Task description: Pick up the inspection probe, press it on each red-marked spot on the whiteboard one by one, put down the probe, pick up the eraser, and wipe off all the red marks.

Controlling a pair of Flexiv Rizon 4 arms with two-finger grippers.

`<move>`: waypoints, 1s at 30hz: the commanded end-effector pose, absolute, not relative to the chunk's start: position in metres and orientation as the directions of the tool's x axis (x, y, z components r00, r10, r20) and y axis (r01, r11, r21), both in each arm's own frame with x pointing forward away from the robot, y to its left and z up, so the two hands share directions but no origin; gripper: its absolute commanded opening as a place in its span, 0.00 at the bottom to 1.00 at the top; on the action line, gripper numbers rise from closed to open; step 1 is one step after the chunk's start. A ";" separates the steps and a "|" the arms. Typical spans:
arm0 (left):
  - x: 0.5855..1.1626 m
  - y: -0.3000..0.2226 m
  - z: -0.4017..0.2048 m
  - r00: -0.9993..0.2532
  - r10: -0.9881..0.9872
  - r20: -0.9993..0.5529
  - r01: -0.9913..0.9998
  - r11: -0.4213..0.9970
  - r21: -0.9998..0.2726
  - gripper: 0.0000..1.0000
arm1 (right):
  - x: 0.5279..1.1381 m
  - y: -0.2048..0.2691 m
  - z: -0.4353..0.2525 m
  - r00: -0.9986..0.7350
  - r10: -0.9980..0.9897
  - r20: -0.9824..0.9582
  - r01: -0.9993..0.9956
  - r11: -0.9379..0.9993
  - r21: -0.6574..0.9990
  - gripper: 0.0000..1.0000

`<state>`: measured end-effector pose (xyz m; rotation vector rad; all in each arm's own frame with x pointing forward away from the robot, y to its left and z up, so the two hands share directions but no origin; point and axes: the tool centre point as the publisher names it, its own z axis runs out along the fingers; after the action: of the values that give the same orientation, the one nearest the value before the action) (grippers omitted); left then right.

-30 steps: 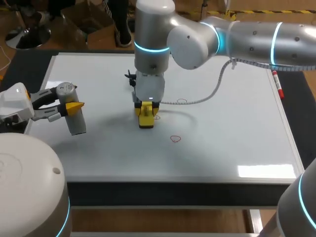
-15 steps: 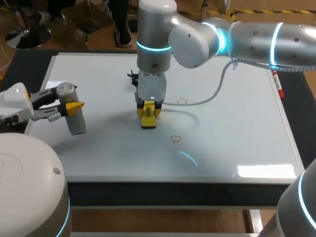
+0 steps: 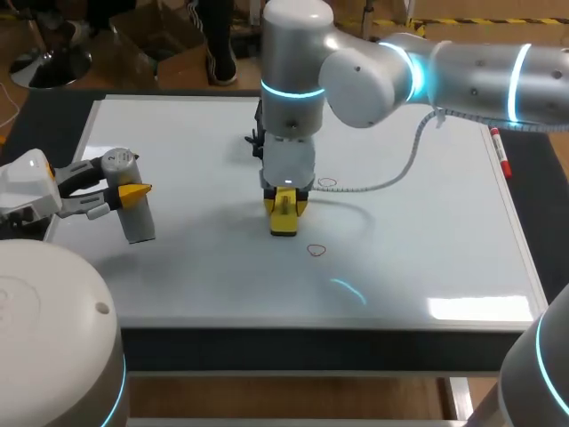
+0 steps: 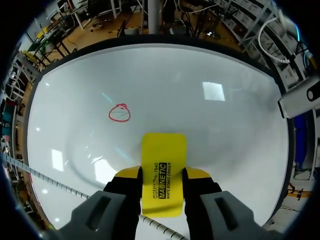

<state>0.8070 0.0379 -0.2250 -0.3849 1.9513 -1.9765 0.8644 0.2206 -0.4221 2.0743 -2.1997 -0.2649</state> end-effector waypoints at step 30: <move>0.807 0.038 -0.224 -0.907 -0.419 -0.043 0.049 -0.002 -0.999 0.00 | 0.857 0.188 -0.364 -0.100 -0.995 0.027 -0.993 0.102 0.063 0.00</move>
<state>0.8071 0.0378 -0.2251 -0.3849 1.9511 -1.9766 0.8580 0.1904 -0.3680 2.0612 -2.2835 -0.0542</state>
